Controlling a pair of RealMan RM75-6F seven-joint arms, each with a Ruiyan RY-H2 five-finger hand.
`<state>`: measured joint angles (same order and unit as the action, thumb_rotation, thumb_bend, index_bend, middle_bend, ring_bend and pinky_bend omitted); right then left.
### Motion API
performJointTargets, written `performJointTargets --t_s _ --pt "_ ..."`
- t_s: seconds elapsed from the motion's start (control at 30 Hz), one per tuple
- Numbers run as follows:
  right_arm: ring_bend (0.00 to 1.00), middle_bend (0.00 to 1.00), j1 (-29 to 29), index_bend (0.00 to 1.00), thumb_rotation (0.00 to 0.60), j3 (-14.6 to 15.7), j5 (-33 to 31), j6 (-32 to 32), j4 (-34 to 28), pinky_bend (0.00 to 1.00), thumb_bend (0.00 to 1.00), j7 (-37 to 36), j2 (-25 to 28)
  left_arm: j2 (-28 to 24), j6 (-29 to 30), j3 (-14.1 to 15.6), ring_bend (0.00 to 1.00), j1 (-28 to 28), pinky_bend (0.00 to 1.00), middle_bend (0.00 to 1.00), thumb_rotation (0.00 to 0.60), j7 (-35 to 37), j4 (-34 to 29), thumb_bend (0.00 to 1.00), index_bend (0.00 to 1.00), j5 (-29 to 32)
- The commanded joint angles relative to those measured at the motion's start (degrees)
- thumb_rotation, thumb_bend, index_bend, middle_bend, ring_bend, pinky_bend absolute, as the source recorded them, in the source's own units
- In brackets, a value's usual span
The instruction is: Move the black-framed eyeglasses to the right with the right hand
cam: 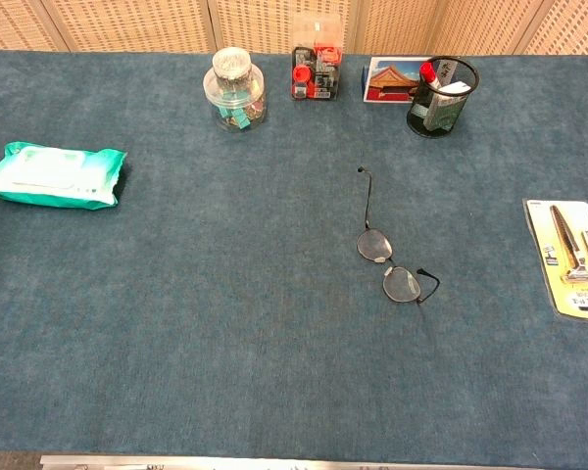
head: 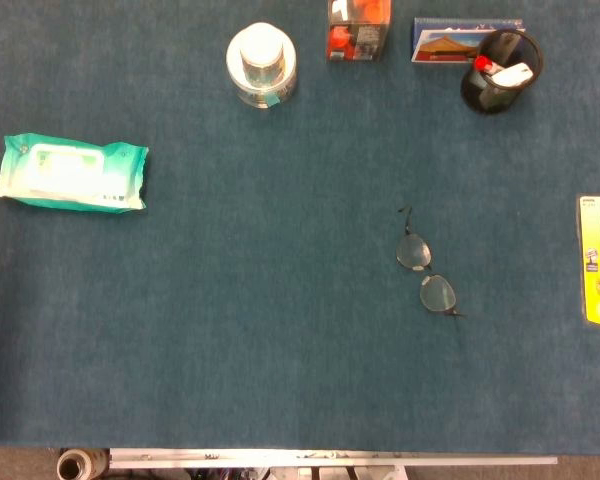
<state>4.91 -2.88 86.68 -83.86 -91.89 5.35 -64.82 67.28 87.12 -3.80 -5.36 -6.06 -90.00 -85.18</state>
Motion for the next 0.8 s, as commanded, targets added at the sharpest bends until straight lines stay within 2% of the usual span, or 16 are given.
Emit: performJointTargets --t_s 0.03,0.4,0.8 --pt "0.3 0.43 0.02 0.37 0.6 0.0 0.11 -0.08 0.11 0.43 0.28 -0.24 -0.01 -0.01 -0.21 0.09 0.42 -0.11 0.51 0.57 0.6 0.32 0.3 0.34 0.47 -0.14" --pt "0.3 0.43 1.46 0.37 0.6 0.65 0.96 2.4 0.82 0.43 0.28 0.45 -1.03 -0.23 -0.03 -0.07 0.42 0.27 0.51 0.57 0.6 0.72 0.47 0.34 0.47 0.66" --pt "0.3 0.43 3.77 0.37 0.6 1.82 12.66 -1.77 -0.96 0.45 0.28 1.71 -2.4 -1.33 2.56 0.43 0.42 1.86 0.51 0.57 0.6 1.13 -0.8 0.34 0.47 -0.42"
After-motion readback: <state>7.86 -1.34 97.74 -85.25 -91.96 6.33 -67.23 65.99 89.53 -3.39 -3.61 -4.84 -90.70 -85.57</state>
